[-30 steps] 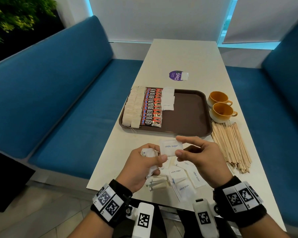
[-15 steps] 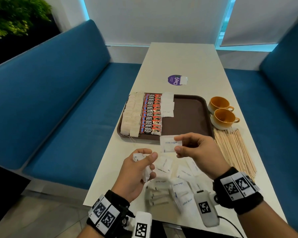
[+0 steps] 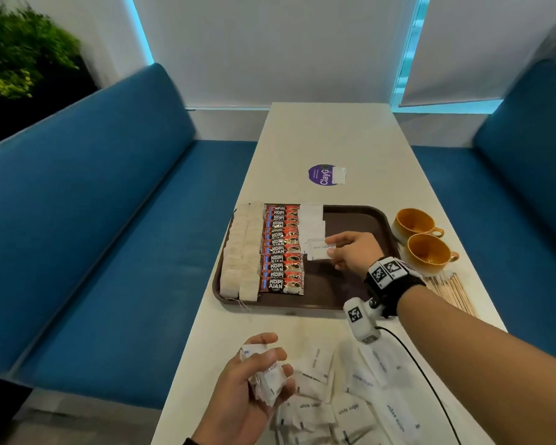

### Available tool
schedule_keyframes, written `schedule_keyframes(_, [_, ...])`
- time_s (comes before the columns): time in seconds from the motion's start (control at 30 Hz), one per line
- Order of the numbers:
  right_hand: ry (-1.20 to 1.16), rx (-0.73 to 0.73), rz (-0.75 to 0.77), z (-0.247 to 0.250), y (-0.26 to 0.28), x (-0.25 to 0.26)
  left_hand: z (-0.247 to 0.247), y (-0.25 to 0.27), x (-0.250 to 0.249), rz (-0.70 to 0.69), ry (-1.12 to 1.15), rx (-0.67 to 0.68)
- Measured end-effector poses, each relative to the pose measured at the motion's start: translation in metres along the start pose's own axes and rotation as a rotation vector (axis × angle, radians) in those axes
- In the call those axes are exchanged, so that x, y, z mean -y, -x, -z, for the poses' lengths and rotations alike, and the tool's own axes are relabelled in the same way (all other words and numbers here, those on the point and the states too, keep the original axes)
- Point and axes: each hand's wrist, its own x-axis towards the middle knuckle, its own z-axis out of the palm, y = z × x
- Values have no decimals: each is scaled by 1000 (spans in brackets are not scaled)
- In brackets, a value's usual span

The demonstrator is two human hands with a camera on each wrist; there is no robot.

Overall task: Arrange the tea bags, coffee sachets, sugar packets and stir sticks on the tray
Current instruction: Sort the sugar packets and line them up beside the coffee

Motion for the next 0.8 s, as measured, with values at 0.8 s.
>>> schedule_keyframes(0.8, [387, -20, 45, -19, -27, 4, 12, -9, -1, 35, 86, -17])
